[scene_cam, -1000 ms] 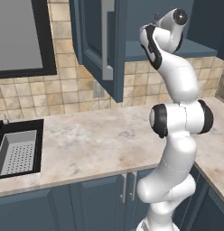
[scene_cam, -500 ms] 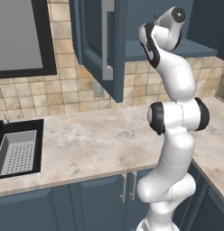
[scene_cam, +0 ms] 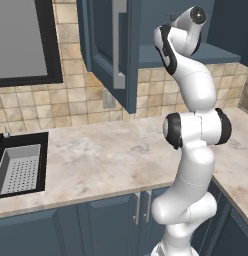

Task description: Pick up the bar soap and soap dispenser from the sink, and place them back in the cabinet, and close the cabinet doors.

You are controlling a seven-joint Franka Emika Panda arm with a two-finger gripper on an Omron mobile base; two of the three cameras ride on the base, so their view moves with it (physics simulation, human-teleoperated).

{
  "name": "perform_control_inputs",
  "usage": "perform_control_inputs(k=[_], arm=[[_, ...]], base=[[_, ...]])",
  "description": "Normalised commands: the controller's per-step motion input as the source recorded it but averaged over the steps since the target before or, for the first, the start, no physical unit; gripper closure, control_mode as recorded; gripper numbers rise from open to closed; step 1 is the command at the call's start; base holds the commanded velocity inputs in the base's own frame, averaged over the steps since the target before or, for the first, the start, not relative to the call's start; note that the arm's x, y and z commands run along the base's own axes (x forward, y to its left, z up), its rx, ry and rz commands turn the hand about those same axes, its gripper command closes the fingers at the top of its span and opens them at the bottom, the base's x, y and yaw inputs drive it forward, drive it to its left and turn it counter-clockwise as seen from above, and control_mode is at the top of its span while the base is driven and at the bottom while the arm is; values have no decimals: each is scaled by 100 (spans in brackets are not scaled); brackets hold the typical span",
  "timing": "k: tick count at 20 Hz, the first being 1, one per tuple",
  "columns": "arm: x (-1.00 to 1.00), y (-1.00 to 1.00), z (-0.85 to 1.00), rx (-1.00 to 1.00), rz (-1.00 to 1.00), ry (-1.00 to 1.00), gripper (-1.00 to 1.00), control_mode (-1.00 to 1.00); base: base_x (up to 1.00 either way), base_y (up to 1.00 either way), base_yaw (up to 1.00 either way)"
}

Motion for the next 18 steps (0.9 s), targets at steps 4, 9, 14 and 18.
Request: perform_control_inputs(k=[4,9,14,18], arm=[[0,0,0,0,0,0,-100,-100],[0,0,0,0,0,0,-100,-100],[-11,0,0,0,0,0,-100,-100],[-45,0,0,0,0,0,-100,-100]], base=[[0,0,0],[0,0,0],[0,0,0],[0,0,0]])
